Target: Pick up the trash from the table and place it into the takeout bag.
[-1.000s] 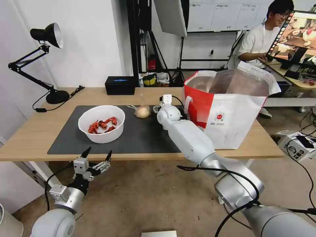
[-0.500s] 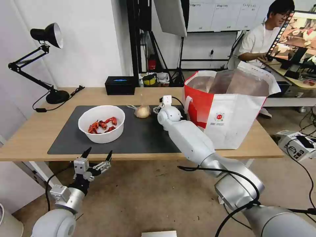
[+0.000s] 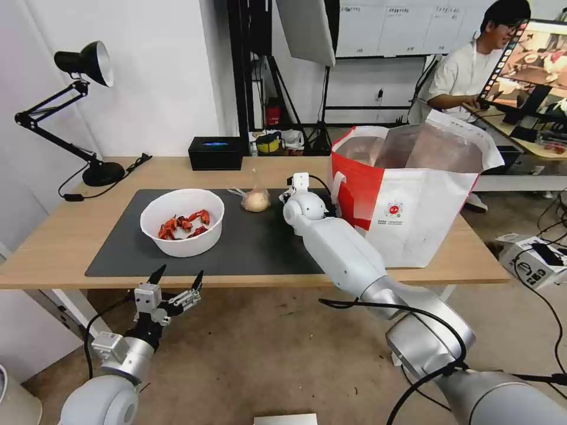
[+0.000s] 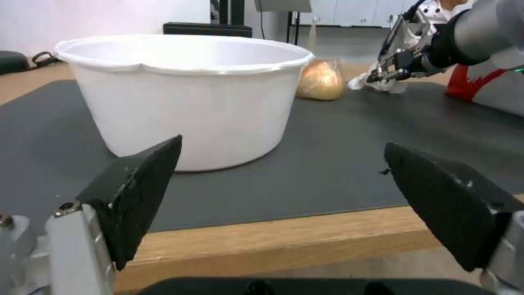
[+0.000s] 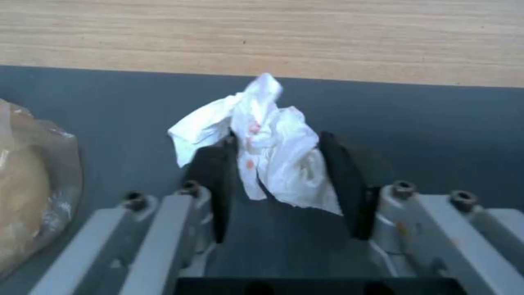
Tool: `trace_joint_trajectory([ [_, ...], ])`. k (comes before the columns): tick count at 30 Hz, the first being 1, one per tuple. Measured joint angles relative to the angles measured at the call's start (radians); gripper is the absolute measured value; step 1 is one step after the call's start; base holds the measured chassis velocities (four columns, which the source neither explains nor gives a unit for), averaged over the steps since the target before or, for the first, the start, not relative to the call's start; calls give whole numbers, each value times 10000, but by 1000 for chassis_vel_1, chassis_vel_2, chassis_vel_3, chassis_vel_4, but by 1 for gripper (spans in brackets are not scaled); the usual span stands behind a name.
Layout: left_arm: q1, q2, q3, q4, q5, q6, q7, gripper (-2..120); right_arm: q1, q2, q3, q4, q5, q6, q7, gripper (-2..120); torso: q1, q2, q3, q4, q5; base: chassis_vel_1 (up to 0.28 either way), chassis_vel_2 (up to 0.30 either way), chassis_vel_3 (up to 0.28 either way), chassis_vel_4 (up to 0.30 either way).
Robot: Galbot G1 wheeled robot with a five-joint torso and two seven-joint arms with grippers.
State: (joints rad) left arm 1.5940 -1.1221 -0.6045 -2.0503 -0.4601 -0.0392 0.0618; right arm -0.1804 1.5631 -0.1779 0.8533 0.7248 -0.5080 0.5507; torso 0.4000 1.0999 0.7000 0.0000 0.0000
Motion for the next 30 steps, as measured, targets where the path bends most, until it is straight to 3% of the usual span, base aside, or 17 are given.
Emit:
trace_joint_trajectory([
  [12, 20, -37, 5, 2, 9, -34, -7, 100, -13, 55, 6, 6, 39, -8, 11, 0, 0, 1, 0, 0, 0, 0, 0, 0, 0],
  [30, 95, -36, -127, -121, 10, -51, -14, 100, -128, -137, -104, 502, 292, -1, 224, 0, 0, 0, 0, 0, 0, 0, 0, 0, 0],
])
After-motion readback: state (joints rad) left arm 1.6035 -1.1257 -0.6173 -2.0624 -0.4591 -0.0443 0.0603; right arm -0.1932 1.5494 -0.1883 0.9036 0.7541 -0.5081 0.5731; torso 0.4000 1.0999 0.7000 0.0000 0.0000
